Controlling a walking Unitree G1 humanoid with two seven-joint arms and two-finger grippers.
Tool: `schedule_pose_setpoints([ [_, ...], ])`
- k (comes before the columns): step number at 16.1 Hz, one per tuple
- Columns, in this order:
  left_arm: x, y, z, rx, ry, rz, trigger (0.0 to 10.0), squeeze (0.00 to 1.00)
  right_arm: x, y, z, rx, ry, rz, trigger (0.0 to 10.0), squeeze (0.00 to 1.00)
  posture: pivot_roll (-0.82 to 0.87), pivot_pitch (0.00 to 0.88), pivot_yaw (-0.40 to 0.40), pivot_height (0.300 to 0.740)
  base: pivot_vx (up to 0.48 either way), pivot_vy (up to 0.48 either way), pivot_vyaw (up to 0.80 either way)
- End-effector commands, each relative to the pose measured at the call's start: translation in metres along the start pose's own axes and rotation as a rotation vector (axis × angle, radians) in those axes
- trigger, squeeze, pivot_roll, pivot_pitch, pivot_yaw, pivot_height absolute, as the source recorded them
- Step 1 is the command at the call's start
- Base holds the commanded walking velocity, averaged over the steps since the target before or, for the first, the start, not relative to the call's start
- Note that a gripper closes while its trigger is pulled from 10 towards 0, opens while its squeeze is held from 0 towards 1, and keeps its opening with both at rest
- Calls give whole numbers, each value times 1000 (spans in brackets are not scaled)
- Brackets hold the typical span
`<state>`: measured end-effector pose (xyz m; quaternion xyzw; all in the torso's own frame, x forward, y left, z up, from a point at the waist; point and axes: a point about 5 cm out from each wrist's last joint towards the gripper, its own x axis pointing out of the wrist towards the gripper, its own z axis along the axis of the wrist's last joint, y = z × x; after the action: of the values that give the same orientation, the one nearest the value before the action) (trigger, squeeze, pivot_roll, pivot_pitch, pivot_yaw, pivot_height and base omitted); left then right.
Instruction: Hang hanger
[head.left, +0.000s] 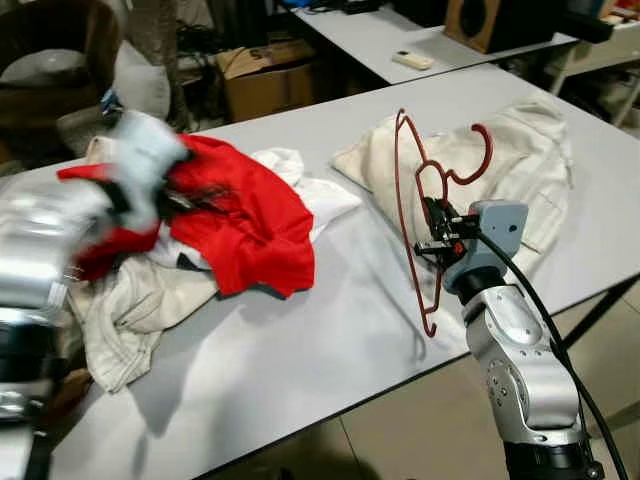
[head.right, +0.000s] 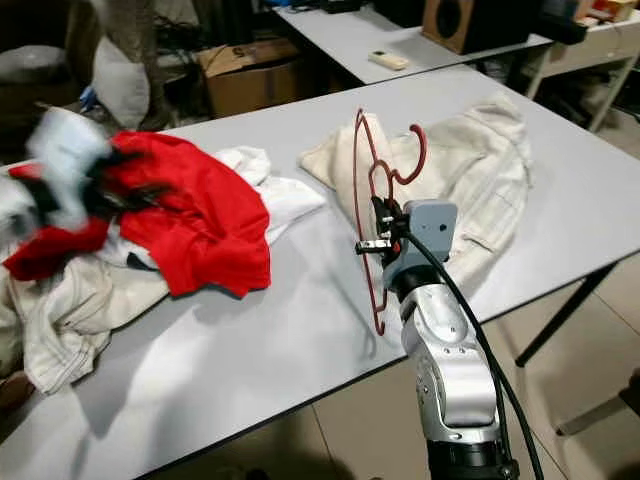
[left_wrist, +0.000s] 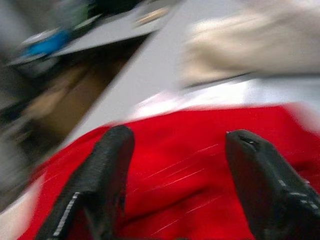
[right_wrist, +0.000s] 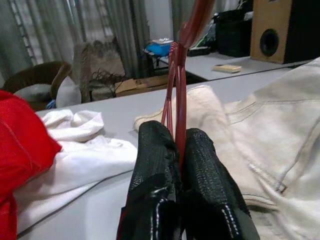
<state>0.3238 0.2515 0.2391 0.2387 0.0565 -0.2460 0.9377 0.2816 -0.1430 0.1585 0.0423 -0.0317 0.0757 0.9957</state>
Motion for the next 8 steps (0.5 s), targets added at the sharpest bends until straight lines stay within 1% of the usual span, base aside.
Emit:
schedule_pose_setpoints([
  [1,-9,14,-6,7,39,90,10000,1000,2,1,5,0,-26,-9,10000,0,-63,0,116,740,0,0,0],
  [2,-20,16,-20,23,112,78,10000,0,1,0,4,2,-24,-13,10000,0,-63,0,122,740,0,0,0],
  [4,-30,16,-33,4,168,68,10000,0,-1,0,3,3,-22,-15,10000,0,-64,0,126,740,0,0,0],
  [6,-44,14,-48,-49,249,67,10000,0,-2,-3,3,5,-19,-23,10000,0,-55,0,125,740,0,0,0],
  [8,-53,17,-58,-78,306,154,10000,0,-3,-4,2,6,-7,-25,10000,0,-47,0,115,740,0,0,0],
])
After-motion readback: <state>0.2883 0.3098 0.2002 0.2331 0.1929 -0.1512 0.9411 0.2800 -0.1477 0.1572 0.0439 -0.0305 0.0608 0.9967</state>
